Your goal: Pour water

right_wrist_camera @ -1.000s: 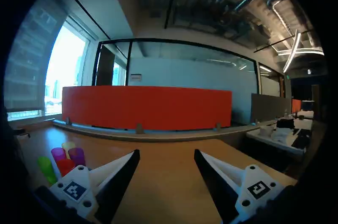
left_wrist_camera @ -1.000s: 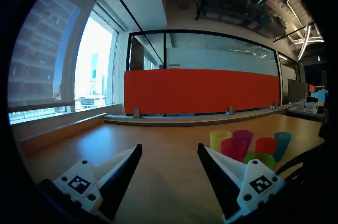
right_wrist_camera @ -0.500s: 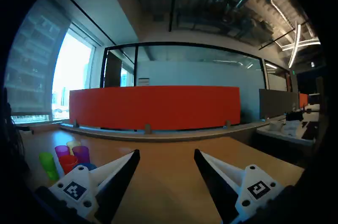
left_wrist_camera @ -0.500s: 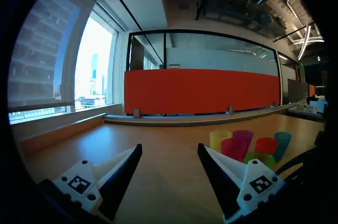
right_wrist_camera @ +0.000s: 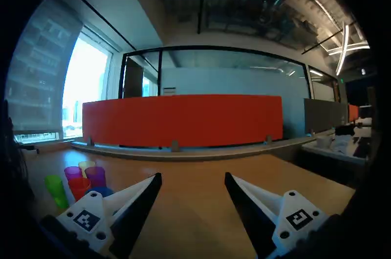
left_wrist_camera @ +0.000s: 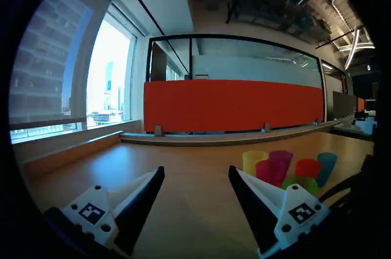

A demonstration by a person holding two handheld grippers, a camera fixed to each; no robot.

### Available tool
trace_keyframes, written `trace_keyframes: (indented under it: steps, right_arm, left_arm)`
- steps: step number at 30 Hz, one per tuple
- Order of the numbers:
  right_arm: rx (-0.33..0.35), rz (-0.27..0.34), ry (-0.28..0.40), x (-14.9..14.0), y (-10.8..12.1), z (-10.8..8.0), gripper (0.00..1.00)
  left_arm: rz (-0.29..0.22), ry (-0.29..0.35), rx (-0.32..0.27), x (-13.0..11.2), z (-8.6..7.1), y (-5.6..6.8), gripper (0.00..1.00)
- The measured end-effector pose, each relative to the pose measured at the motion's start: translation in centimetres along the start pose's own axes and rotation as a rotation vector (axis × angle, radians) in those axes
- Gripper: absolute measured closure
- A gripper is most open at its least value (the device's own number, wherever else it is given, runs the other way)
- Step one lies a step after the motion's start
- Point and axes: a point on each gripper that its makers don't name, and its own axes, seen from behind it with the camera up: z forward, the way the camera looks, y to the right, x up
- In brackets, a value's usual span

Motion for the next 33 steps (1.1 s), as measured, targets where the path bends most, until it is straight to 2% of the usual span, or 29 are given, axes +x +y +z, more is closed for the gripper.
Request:
trace_keyframes:
  steps: [9,21,33]
  right_arm:
    - [0.000,0.007,-0.035,-2.1,-0.5,0.5,0.00]
    - [-0.003,0.008,-0.033,-2.5,-0.8,0.7,0.00]
    - [0.001,-0.026,-0.029,-2.5,-1.2,0.2,0.00]
  left_arm:
    - [0.000,0.000,0.000,0.0,0.0,0.0,0.02]
    - [0.000,0.000,0.000,0.0,0.0,0.0,0.02]
    - [0.000,0.000,0.000,0.0,0.0,0.0,0.02]
